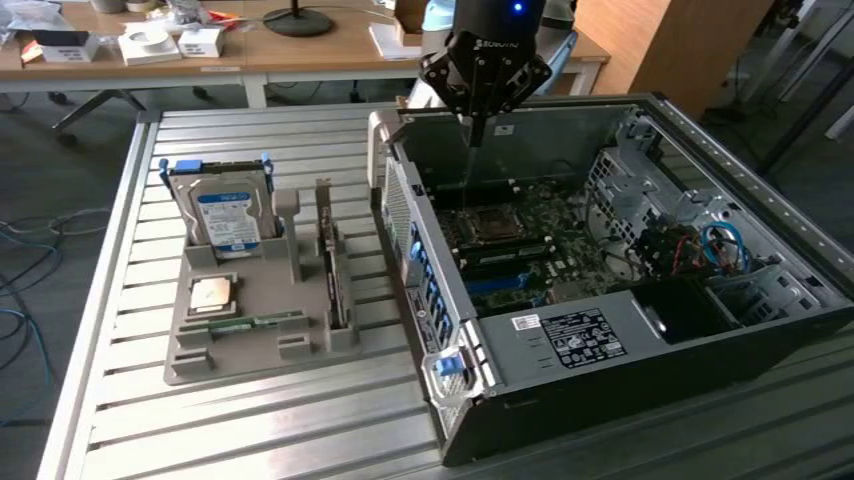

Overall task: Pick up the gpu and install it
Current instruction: 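Reach for the gpu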

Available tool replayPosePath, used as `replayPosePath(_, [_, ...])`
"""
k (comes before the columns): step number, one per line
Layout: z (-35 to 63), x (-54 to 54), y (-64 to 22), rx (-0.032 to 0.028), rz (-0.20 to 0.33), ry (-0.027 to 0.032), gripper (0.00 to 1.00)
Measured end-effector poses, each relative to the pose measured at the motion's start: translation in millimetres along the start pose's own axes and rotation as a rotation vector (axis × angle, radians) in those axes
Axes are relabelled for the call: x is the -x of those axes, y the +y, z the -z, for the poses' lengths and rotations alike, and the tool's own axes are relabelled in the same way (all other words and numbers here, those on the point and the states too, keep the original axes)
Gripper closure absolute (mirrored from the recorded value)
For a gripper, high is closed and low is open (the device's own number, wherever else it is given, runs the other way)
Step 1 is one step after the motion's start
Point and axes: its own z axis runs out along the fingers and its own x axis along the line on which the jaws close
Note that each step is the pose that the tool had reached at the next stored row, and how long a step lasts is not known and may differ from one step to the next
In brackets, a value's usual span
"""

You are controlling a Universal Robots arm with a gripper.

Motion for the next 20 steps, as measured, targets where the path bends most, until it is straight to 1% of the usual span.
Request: replayPosePath(20, [0.6,-20.1,-1.5,-0.0001,0.0,0.0001,0.89])
